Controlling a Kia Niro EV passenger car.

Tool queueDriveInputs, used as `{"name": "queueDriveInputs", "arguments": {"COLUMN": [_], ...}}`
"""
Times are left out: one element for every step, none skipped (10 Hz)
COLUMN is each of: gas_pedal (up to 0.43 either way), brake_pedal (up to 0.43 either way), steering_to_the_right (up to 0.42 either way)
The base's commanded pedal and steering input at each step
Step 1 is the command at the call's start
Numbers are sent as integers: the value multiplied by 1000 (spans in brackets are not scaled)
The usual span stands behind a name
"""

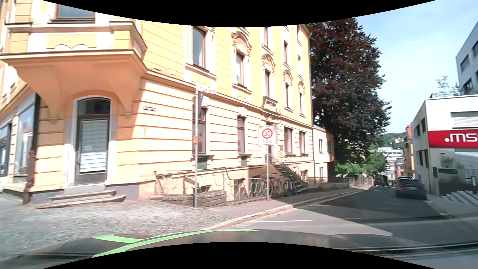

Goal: Follow the waypoints while adhering to traffic rules and regulations

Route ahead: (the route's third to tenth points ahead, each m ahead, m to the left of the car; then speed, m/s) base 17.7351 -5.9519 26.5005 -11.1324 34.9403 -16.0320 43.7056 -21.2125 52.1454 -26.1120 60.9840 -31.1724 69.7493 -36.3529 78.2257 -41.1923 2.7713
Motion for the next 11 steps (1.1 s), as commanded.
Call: {"name": "queueDriveInputs", "arguments": {"gas_pedal": [59, 59, 59, 47, 47, 47, 39, 39, 39, 39, 39], "brake_pedal": [0, 0, 0, 0, 0, 0, 0, 0, 0, 0, 0], "steering_to_the_right": [772, 738, 702, 651, 586, 528, 479, 423, 359, 310, 247]}}
